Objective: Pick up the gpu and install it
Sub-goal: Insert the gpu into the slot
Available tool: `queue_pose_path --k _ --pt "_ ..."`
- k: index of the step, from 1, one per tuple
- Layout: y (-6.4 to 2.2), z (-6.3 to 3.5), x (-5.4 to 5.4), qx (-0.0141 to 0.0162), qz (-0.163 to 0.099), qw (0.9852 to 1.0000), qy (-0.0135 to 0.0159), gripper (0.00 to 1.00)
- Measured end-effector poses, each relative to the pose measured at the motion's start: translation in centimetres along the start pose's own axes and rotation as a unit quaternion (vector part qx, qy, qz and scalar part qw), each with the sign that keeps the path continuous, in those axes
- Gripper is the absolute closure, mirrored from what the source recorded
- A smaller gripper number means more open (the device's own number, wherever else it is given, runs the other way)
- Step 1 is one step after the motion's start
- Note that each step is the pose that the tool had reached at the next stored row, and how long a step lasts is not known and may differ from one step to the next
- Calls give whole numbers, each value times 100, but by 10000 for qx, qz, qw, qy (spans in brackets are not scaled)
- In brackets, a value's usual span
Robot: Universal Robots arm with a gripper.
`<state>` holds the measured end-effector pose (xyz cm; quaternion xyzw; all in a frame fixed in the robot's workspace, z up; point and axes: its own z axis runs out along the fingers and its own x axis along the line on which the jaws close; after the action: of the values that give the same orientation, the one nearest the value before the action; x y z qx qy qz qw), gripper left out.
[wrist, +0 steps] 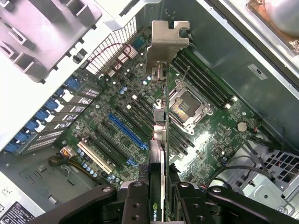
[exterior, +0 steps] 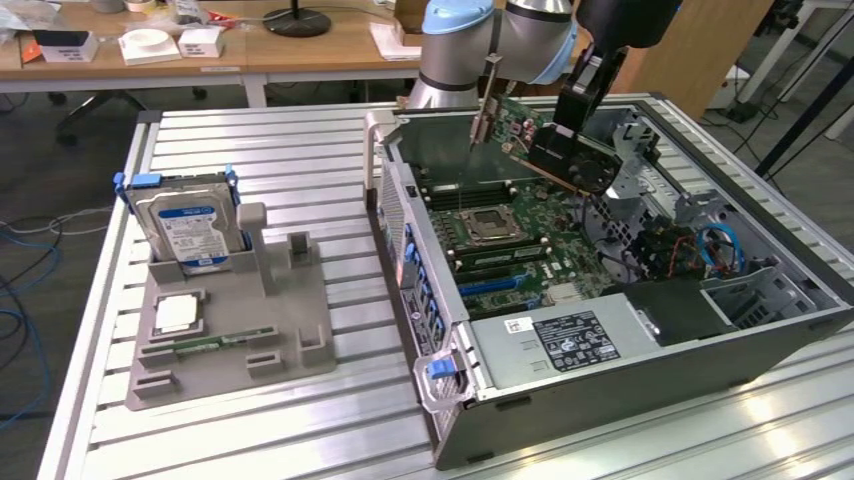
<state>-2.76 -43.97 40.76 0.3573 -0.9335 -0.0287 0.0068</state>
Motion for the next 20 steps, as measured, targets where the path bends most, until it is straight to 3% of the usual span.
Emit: queue_pose_path --k 20 --pt "0 0 0 -3 -104 9999 4 74"
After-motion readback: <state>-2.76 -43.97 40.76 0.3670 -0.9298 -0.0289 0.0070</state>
